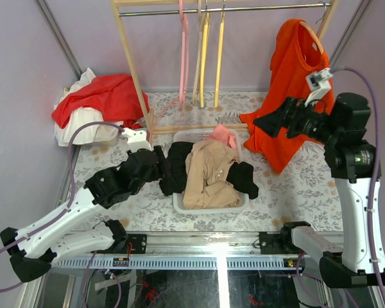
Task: Place the t-shirt on the hanger
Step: Reset both arms
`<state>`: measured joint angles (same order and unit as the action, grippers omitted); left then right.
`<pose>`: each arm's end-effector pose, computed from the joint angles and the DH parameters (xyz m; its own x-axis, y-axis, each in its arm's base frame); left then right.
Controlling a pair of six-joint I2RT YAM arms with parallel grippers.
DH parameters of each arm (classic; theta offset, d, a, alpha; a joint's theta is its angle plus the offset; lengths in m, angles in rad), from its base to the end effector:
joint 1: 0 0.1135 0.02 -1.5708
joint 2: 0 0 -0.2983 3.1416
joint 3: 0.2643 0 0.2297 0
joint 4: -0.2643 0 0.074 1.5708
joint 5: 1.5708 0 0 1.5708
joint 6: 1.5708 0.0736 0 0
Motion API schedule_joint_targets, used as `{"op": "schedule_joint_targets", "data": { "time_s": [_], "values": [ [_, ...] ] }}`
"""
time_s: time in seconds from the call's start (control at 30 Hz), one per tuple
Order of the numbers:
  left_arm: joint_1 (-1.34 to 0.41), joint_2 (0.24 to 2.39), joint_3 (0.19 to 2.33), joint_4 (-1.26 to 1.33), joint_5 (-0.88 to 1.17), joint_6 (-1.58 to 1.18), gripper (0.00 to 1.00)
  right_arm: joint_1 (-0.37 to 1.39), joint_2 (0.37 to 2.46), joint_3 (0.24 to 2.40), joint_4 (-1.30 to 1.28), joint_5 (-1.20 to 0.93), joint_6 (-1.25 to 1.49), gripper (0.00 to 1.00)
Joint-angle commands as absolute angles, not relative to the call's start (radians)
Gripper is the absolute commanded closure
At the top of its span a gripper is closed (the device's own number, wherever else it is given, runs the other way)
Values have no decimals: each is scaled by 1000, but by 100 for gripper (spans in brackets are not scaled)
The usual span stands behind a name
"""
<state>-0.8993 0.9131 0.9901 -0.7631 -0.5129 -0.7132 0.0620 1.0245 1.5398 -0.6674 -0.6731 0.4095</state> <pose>0.1284 -0.1036 0.3390 -0.5898 -0.1740 -0.7885 0.0794 0.9593 -0.2711 0.1553 0.0556 0.5099 -0.4029 0.2869 -0.8691 -0.5484 0.6846 0.4802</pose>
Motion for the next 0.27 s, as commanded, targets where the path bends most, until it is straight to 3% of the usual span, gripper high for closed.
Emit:
{"op": "schedule_joint_targets", "data": {
  "time_s": [0.0,0.23],
  "values": [
    [-884,836,970,-652,-550,-777,41,133,969,1453,-641,-606,392,1],
    [-884,841,981,-654,-550,-757,40,177,941,1385,-646,-546,361,1]
  ]
}}
